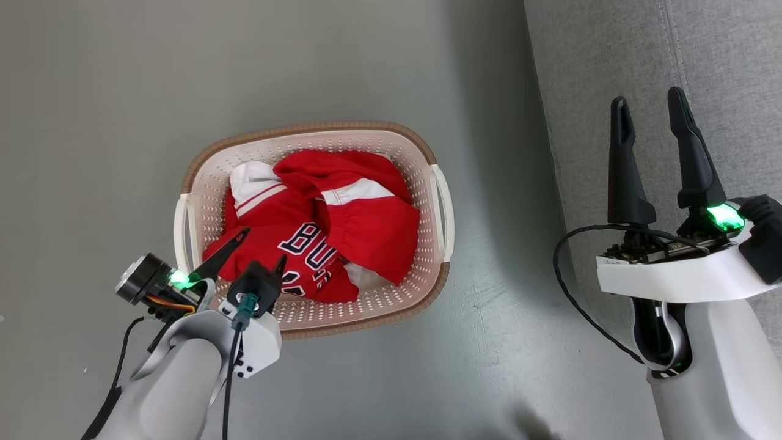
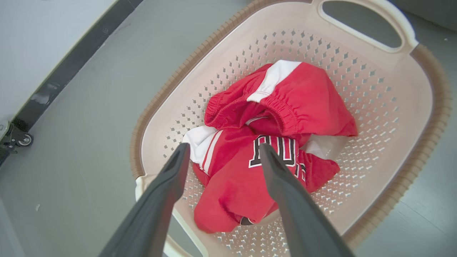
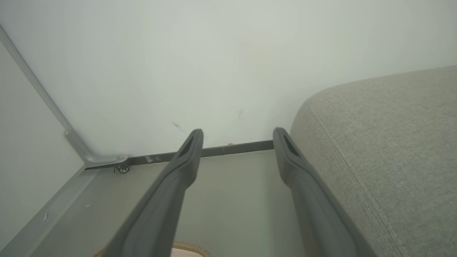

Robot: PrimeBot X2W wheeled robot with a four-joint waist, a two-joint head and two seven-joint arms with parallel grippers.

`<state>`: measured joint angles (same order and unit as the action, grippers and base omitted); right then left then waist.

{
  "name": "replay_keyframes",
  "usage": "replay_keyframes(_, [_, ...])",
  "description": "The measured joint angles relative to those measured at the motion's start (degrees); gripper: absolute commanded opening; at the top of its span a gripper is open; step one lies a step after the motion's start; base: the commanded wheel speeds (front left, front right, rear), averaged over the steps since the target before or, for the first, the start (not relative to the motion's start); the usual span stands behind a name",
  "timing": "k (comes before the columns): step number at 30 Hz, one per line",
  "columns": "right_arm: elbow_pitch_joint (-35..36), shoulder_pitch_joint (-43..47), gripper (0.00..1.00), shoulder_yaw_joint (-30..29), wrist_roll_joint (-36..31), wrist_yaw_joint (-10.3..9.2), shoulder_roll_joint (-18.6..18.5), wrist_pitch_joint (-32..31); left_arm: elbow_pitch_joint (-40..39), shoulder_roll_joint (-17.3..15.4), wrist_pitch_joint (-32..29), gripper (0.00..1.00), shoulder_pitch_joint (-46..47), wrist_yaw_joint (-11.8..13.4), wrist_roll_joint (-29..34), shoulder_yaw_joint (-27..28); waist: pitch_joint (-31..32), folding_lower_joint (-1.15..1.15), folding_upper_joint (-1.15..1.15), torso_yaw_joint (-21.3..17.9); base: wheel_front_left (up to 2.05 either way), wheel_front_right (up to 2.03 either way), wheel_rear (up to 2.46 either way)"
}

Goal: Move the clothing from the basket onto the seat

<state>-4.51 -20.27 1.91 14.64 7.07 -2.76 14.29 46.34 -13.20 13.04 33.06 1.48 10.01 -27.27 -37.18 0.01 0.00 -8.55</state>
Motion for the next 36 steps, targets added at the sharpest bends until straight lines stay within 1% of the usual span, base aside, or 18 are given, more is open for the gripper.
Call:
replay_keyframes(3, [-0.02,-0.01,1.00,-0.04,0.31,0.00,0.00,0.00,0.97,-0.25,-0.49,1.00,1.28,-0.07,1.99,-1.45,-0.81,0.00,0.00,-0.19,0.00,0.00,0.00])
replay_keyframes(5, [-0.02,-0.03,1.00,-0.07,0.64,0.00,0.00,0.00,1.67,-0.31,-0.94,1.00,2.01,-0.54,2.89,-2.15,-1.33,0.00,0.00,-0.31,0.00,0.00,0.00])
replay_keyframes(12, [-0.01,-0.87,1.00,-0.11,1.65,0.00,-0.01,0.00,4.47,-0.48,-2.83,1.00,4.02,-1.24,4.42,-3.55,-2.88,0.00,0.00,-0.71,0.00,0.00,0.00])
replay_keyframes(20, [-0.05,-1.15,1.00,-0.10,2.64,0.00,-0.01,0.01,7.08,-0.33,-6.27,1.00,7.77,-2.18,6.13,-4.91,-4.16,0.00,0.00,-1.30,0.00,0.00,0.00])
replay_keyframes(23, [-0.10,-1.15,1.00,-0.10,2.78,0.00,-0.01,0.01,8.37,-0.09,-8.45,1.00,9.30,-2.66,6.45,-5.38,-4.59,0.00,0.00,-1.55,0.00,0.00,0.00])
replay_keyframes(29, [-0.12,-1.20,1.00,0.03,3.23,0.00,-0.01,0.01,10.95,0.14,-11.67,1.00,10.20,-4.09,7.99,-6.67,-5.33,0.00,0.00,-2.00,0.00,0.00,0.00])
replay_keyframes(36, [-0.20,-1.23,1.00,0.46,3.59,0.00,0.00,0.01,12.34,0.20,-14.12,1.00,12.27,-4.09,9.65,-7.70,-5.90,0.00,0.00,-2.48,0.00,0.00,0.00])
